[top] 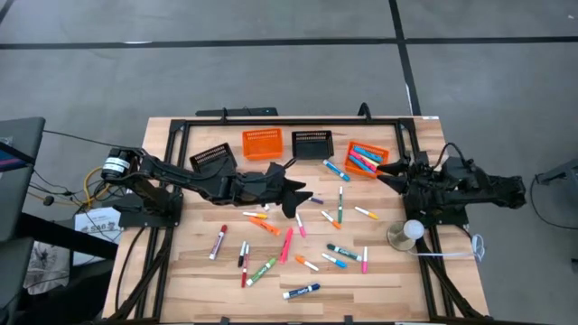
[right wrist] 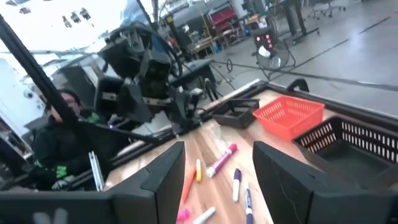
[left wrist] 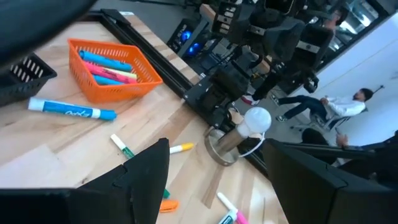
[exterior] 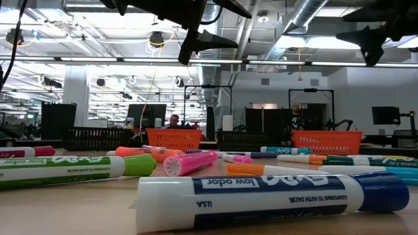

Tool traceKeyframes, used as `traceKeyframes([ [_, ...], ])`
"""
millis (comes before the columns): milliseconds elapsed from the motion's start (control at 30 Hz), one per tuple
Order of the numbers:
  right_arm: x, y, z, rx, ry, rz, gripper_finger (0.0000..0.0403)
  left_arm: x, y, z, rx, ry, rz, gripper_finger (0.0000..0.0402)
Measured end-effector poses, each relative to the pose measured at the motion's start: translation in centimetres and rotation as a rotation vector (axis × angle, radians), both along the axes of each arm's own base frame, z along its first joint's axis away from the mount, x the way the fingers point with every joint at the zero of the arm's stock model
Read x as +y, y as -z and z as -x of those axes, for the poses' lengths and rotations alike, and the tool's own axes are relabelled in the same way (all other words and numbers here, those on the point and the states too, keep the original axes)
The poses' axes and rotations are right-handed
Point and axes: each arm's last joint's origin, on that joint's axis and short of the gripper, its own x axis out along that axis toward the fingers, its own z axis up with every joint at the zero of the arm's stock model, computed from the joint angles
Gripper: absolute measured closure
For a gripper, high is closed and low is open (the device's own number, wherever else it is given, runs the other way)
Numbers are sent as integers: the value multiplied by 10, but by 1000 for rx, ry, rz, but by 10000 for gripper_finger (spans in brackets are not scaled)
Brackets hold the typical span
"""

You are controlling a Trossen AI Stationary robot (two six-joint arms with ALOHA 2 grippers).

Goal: Pick & Place Markers
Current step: Put the pink marker into the right orange bin

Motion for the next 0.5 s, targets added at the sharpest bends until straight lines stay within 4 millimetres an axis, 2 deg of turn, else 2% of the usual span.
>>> traceKeyframes([
  [133, 0, 0, 0, -1, 1, 4, 227, -6, 0, 1, -1, 29, 15, 143],
  [333, 0, 0, 0, -1, 1, 8, 225, -20, 0, 2, -8, 126, 157, 143],
  [500, 0, 0, 0, -1, 14, 9, 226, -28, 0, 4, -10, 131, 179, 143],
])
